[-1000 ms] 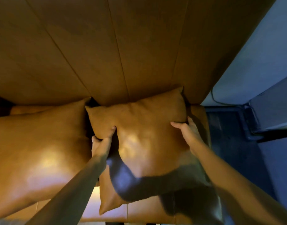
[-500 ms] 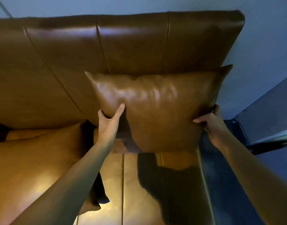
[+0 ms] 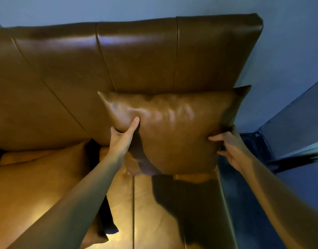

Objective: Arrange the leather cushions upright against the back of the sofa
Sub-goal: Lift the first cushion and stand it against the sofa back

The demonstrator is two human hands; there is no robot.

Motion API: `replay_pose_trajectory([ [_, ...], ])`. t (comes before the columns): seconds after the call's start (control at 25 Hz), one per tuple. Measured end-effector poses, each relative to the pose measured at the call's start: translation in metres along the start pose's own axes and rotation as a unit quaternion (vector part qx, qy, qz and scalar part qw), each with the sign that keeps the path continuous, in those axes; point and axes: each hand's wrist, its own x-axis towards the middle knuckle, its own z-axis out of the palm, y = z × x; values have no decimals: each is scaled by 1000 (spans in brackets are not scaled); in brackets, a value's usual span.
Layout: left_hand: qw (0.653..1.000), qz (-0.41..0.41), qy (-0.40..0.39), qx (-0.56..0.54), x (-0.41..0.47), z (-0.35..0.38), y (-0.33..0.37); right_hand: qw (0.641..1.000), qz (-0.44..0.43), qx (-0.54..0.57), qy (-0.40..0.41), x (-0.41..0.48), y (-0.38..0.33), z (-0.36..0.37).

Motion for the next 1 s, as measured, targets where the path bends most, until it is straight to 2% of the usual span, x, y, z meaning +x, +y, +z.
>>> replay_pose_trajectory([
  [0.24, 999, 7, 17, -38, -1, 3, -3, 997, -25, 66, 19, 0, 1, -4],
  [0.4, 998, 15, 27, -61, 4, 9, -5, 997, -34, 67, 36, 0, 0, -4],
  [0.56, 999, 17, 16, -29, 5, 11, -9, 998, -24, 48, 30, 3, -2, 0],
  [0.68, 1000, 13, -13, -6, 6, 6, -5, 998, -5, -10, 57, 5, -3, 5],
  [0.8, 999, 8, -23, 21, 7, -2, -3, 981, -5, -107, 160, -9, 1, 16],
  [0.88, 998, 8, -28, 49, 7, -13, -2, 944, -50, -225, 235, -30, 7, 33],
  [1.0, 992, 41, -38, 112, 7, -38, 4, 891, -168, -353, 230, -58, 17, 77],
])
